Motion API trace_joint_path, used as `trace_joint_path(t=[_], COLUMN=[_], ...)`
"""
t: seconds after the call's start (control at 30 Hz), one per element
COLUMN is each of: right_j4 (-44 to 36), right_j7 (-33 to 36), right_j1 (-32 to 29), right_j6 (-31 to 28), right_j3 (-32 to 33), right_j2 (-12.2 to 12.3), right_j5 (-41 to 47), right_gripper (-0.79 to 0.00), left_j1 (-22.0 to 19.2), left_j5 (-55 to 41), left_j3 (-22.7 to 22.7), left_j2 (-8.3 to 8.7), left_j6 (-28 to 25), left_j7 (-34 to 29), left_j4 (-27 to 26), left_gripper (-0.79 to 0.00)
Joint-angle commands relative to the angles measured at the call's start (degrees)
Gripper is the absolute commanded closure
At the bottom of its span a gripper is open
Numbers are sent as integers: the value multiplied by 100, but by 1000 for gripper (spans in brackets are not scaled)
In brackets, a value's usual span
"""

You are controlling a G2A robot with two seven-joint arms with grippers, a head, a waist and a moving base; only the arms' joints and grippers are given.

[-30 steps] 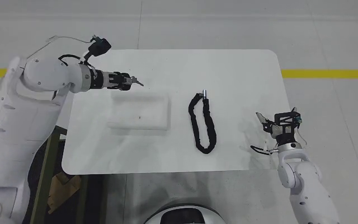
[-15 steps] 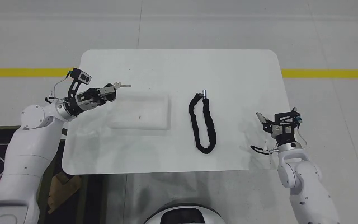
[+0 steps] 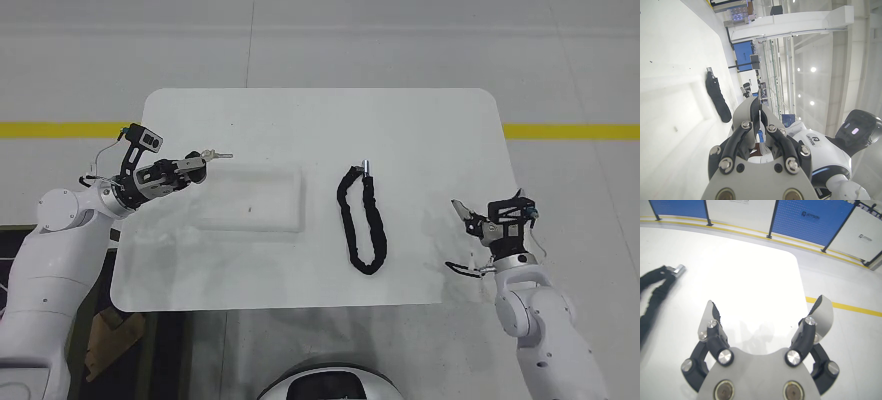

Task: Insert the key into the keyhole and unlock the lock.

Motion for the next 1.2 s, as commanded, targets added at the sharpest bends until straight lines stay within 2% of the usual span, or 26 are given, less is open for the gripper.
trace_joint_path(t=[0.0, 0.07, 0.17, 0.3, 0.43, 0.57, 0.7, 0.87, 0.9, 0.93, 0.97, 1.03, 1.17], right_j4=[-533, -784, -706, -73, 890, 1545, 1817, 2312, 2382, 2438, 2479, 2527, 2687], right_j7=[827, 1748, 3235, 4894, 6015, 6318, 6262, 6281, 6220, 6178, 6162, 6115, 5932], right_j1=[200, 545, 1392, 2587, 3627, 4231, 4407, 4634, 4685, 4709, 4724, 4766, 4785], right_j6=[-106, -182, 121, 307, 631, 877, 995, 1129, 1129, 1125, 1122, 1101, 1110], right_j3=[-109, -368, -936, -1870, -2441, -2908, -3259, -3357, -3391, -3418, -3425, -3450, -3513], right_j2=[-15, -18, -55, -164, -332, -500, -626, -792, -820, -848, -878, -923, -1014], right_j5=[771, 974, 1063, 1155, 1829, 2004, 1703, 1962, 1886, 1859, 1909, 1804, 1508], right_gripper=[-785, -785, -785, -785, -785, -785, -785, -785, -748, -653, -597, -542, -570], left_j1=[0, 0, 0, 0, 0, 0, 0, 0, 0, 0, 0, 0, 0], left_j5=[0, 0, 0, 0, 0, 0, 0, 0, 0, 0, 0, 0, 0], left_j3=[0, 0, 0, 0, 0, 0, 0, 0, 0, 0, 0, 0, 0], left_j2=[0, 0, 0, 0, 0, 0, 0, 0, 0, 0, 0, 0, 0], left_j6=[0, 0, 0, 0, 0, 0, 0, 0, 0, 0, 0, 0, 0], left_j7=[0, 0, 0, 0, 0, 0, 0, 0, 0, 0, 0, 0, 0], left_j4=[0, 0, 0, 0, 0, 0, 0, 0, 0, 0, 0, 0, 0], left_gripper=[0, 0, 0, 0, 0, 0, 0, 0, 0, 0, 0, 0, 0])
